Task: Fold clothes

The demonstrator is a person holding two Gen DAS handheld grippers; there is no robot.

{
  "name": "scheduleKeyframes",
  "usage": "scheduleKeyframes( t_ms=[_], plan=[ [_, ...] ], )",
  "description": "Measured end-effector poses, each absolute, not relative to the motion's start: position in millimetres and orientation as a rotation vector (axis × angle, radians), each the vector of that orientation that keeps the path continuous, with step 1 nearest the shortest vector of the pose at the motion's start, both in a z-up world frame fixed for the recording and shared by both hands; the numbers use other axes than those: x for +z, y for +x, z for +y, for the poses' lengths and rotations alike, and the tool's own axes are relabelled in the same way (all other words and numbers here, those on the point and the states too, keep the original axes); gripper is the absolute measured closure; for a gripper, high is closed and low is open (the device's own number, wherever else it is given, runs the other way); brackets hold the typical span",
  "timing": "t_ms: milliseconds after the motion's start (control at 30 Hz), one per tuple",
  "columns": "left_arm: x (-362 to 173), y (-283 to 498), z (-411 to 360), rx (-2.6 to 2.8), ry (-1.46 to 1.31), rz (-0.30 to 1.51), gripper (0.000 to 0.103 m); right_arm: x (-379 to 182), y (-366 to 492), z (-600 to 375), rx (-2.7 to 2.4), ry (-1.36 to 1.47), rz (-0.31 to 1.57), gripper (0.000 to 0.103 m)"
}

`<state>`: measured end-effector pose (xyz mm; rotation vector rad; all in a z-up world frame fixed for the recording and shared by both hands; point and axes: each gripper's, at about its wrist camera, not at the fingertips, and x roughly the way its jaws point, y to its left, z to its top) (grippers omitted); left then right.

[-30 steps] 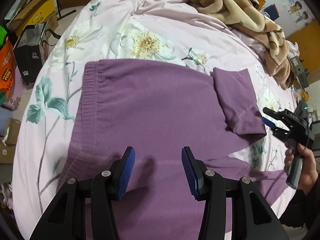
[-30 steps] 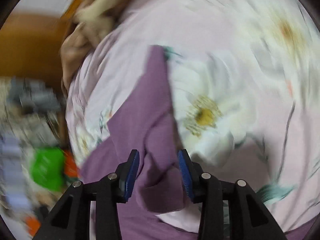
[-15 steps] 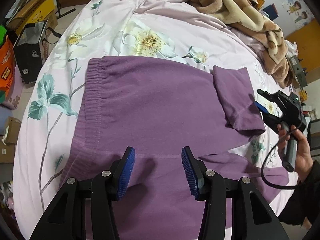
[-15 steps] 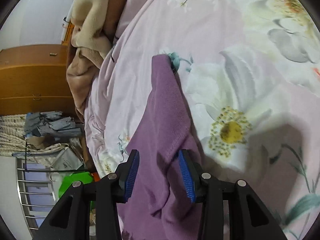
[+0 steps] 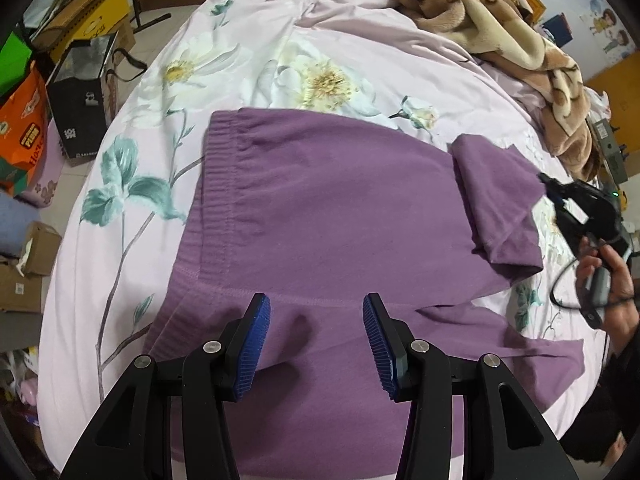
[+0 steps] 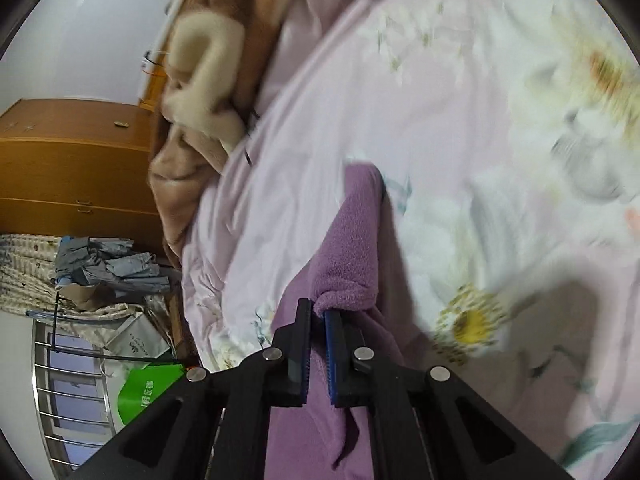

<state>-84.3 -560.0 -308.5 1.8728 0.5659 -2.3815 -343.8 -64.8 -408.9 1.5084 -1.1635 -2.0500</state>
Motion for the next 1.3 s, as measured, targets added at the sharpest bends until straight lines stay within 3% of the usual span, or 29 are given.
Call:
scheduleKeyframes(
  t_ms=[433,500,567,700,800,933,1300],
  plan=[
    [-291,-138,-450,-2.515,1.941,0.459,0.053,-315,-320,133,-2.392,1.363,-1.106,0.096],
    [-291,-146,-427,-2.528,1.966,0.437,0.053,-324,-318,155,-2.418,1.435,-1.086,0.094],
    [-290,-153,-404,-2.541,1.993,0.407,0.053,-346,-311,176,-2.4,1.59,-1.108,0.083],
    [-290,-166,-367,-2.556,2.031,0.355,0.053,-389,-280,209,-2.245,1.723,-1.293,0.075],
    [-289,-175,-341,-2.563,2.048,0.327,0.053,-406,-259,235,-2.21,1.708,-1.437,0.067],
    [-286,-184,-312,-2.584,2.055,0.288,0.053,-422,-254,277,-2.238,1.619,-1.591,0.064],
    [-294,-188,-251,-2.552,2.122,0.233,0.053,-476,-312,268,-2.112,1.753,-1.335,0.062]
  ],
)
